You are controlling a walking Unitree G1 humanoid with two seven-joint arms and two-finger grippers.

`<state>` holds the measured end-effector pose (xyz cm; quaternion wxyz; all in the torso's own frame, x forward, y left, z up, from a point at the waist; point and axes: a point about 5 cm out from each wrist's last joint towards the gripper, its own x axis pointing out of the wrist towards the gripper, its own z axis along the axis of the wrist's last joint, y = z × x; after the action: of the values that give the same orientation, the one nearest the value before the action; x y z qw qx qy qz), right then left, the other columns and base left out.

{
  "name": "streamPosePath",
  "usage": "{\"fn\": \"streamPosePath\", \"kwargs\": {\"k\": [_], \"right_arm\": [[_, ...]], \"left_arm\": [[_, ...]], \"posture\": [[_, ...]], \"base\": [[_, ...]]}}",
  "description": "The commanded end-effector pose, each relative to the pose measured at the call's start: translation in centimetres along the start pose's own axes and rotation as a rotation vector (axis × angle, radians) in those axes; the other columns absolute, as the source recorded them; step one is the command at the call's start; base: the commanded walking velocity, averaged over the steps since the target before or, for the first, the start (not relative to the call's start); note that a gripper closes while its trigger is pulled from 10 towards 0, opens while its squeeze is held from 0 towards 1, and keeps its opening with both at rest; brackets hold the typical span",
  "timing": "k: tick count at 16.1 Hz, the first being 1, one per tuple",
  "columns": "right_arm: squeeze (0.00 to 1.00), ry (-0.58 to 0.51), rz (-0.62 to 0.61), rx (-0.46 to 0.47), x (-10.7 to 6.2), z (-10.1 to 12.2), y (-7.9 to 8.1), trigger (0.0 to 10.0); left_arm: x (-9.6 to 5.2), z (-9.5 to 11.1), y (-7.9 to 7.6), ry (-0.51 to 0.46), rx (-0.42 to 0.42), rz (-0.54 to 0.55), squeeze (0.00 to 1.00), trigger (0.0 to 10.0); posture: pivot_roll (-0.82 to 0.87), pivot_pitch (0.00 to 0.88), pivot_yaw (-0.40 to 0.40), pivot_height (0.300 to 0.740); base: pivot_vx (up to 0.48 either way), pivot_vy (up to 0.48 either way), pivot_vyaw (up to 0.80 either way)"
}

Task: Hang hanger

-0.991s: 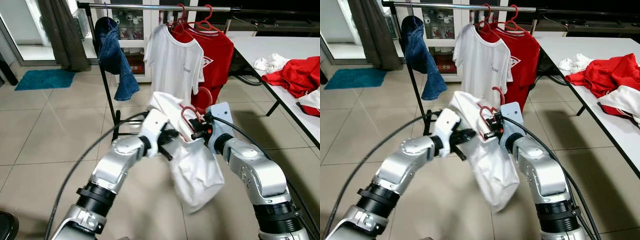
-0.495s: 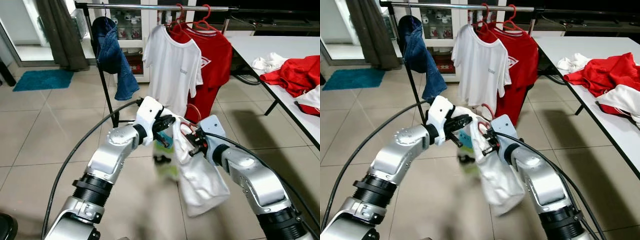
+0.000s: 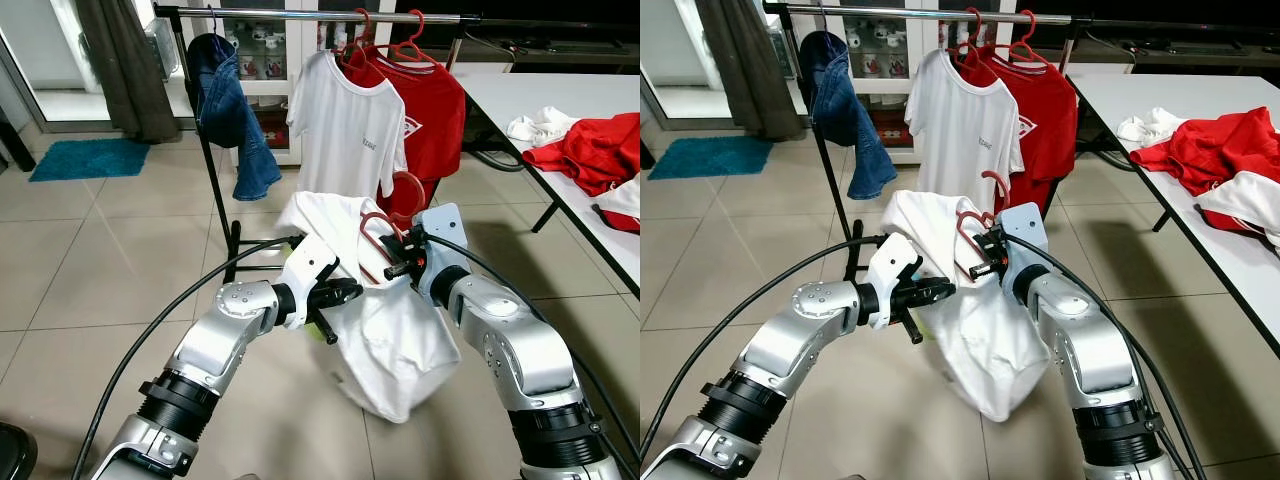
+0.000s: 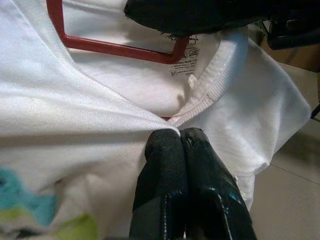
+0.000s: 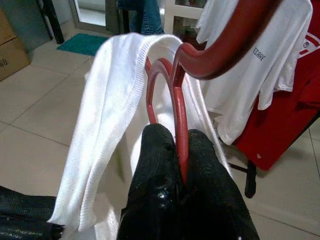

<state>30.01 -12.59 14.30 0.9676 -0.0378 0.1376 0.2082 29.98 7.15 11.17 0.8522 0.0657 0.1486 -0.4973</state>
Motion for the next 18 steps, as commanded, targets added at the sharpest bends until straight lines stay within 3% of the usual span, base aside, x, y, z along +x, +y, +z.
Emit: {"fn": "streamPosePath", "kwargs": {"k": [1, 2, 3, 4, 8, 9, 10, 12, 13, 14, 16, 18], "right_arm": [[0.00, -0.050, -0.007, 0.005, 0.0, 1.0, -0.2, 10.0], [0.00, -0.052, -0.006, 0.009, 0.0, 1.0, -0.2, 10.0], [0.00, -0.052, -0.021, -0.004, 0.0, 1.0, -0.4, 10.0], [0.00, -0.066, -0.014, 0.021, 0.0, 1.1, -0.4, 10.0], [0.00, -0.149, 0.058, 0.099, -0.2, 2.3, -0.3, 10.0], [0.00, -0.159, 0.106, 0.047, -0.5, 2.7, -0.3, 10.0], [0.00, -0.158, 0.127, 0.022, -0.6, 2.8, -0.3, 10.0], [0.00, -0.149, 0.192, -0.076, -1.2, 3.0, -0.7, 10.0], [0.00, -0.149, 0.192, -0.076, -1.2, 3.0, -0.7, 10.0], [0.00, -0.147, 0.234, -0.120, -1.6, 3.2, -0.9, 10.0], [0.00, -0.124, 0.308, -0.194, -2.2, 3.5, -1.0, 10.0], [0.00, -0.095, 0.414, -0.285, -2.8, 3.6, -0.8, 10.0]], "left_arm": [[0.4, 0.3, -0.8, -0.005, 0.015, -0.049, 0.00, 0.0], [0.4, 0.2, -0.7, 0.003, 0.017, -0.041, 0.00, 0.0], [-0.4, 0.9, 1.4, -0.023, 0.025, 0.105, 0.00, 10.0], [-0.9, 1.5, 2.0, -0.053, 0.017, 0.139, 1.00, 10.0], [-3.4, 1.5, 2.3, -0.045, 0.057, 0.072, 1.00, 10.0], [-5.0, 1.7, 2.8, -0.054, 0.082, 0.064, 1.00, 10.0], [-5.6, 1.8, 3.0, -0.058, 0.090, 0.068, 1.00, 10.0], [-9.0, 2.2, 6.5, -0.054, 0.119, 0.273, 1.00, 10.0], [-9.0, 2.2, 6.5, -0.054, 0.119, 0.273, 1.00, 10.0], [-10.2, 2.6, 7.5, -0.056, 0.134, 0.325, 1.00, 10.0], [-11.4, 4.3, 8.0, -0.090, 0.181, 0.320, 1.00, 10.0], [-11.7, 6.2, 7.9, -0.128, 0.240, 0.204, 1.00, 10.0]], "posture": [[-0.17, 0.000, -0.017, 0.740], [-0.17, 0.000, -0.017, 0.740], [-0.16, 0.000, -0.022, 0.740], [-0.16, 0.000, -0.021, 0.740], [-0.15, 0.000, -0.022, 0.740], [-0.15, 0.000, -0.020, 0.740], [-0.15, 0.000, -0.018, 0.740], [-0.15, 0.000, -0.020, 0.740], [-0.15, 0.000, -0.020, 0.740], [-0.15, 0.000, -0.019, 0.740], [-0.15, 0.000, -0.021, 0.740], [-0.15, 0.000, -0.023, 0.740]], "base": [[0.000, 0.000, 0.00], [0.000, 0.000, 0.00], [0.000, 0.000, 0.00], [0.000, 0.000, 0.00], [0.000, 0.000, 0.00], [0.000, 0.000, 0.00], [0.000, 0.000, 0.00], [0.000, 0.000, 0.00], [0.000, 0.000, 0.00], [0.000, 0.000, 0.00], [0.000, 0.000, 0.00], [0.000, 0.000, 0.00]]}}
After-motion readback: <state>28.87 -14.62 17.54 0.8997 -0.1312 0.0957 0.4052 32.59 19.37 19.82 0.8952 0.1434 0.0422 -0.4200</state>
